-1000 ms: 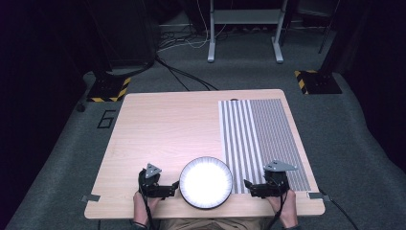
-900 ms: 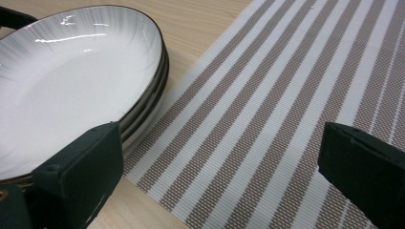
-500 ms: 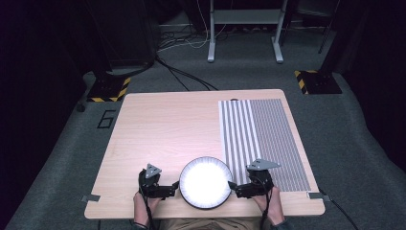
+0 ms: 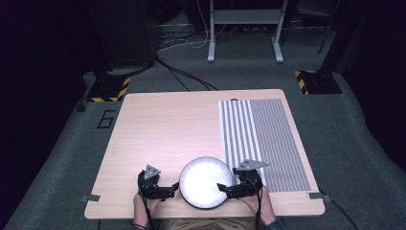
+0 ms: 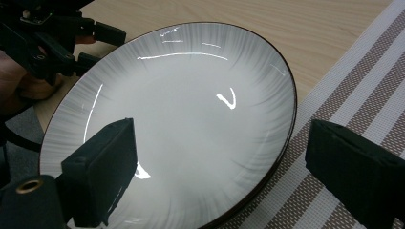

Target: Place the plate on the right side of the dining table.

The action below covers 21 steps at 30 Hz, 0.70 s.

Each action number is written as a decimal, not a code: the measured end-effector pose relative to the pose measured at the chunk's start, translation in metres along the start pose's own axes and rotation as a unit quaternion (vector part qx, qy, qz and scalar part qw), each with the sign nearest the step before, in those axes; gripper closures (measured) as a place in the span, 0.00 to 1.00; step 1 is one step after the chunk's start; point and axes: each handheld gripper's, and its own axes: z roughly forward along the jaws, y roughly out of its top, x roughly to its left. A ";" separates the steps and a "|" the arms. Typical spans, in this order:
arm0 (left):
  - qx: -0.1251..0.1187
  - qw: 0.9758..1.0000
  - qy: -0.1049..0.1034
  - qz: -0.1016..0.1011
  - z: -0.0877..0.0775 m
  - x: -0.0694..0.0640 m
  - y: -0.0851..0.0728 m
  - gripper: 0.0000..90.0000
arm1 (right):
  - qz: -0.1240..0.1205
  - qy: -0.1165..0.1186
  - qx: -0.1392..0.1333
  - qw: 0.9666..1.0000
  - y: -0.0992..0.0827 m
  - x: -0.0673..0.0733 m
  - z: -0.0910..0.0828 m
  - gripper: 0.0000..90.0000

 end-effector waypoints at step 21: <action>-0.003 1.000 -0.001 -0.001 0.000 0.000 -0.001 0.01 | 0.013 0.010 -0.007 1.000 -0.001 0.003 0.005 0.11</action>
